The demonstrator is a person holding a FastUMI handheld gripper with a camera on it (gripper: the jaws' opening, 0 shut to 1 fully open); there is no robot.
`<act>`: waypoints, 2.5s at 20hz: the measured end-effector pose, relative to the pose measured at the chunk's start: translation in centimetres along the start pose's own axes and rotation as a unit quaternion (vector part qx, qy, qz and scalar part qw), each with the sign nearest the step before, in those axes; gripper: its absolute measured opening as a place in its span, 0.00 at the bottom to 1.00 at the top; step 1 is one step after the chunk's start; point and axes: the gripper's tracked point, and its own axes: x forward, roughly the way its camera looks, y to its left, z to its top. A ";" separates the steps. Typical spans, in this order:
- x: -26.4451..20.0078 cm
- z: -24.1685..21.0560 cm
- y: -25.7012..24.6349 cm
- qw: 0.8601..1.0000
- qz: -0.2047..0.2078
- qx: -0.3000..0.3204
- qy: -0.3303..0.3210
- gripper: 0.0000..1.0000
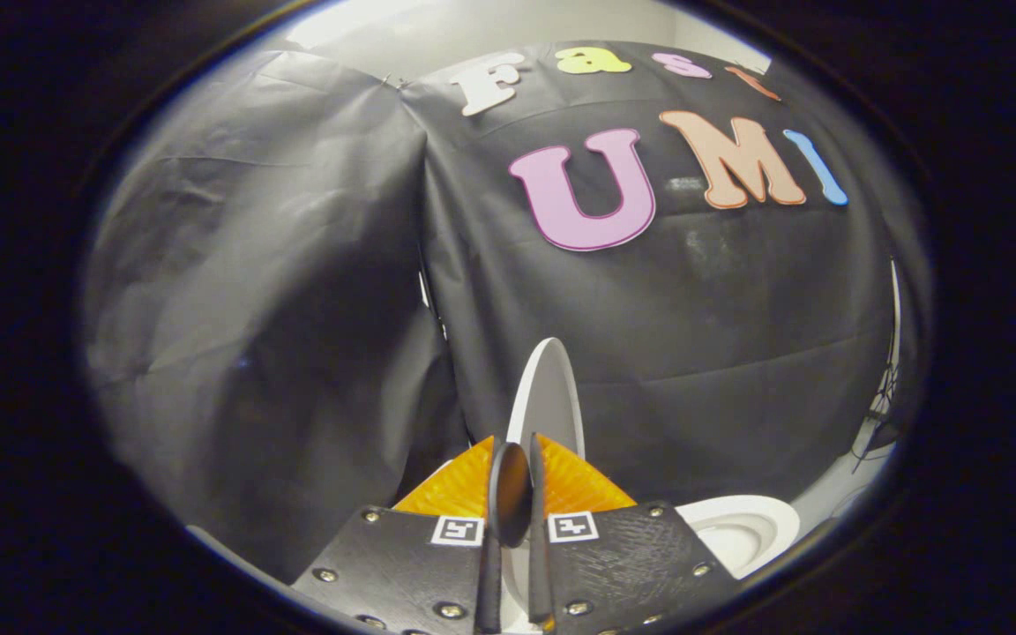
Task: Open the toilet lid.
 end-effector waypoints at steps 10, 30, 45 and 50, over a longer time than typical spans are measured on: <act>1.2 -1.3 4.2 0.999 0.027 -0.018 0.003 0.12; 1.6 -4.0 6.7 0.998 0.064 -0.010 0.024 0.51; -3.5 8.9 0.0 0.993 0.030 -0.015 -0.115 0.99; -7.3 10.0 -10.4 0.991 -0.056 -0.060 -0.110 0.99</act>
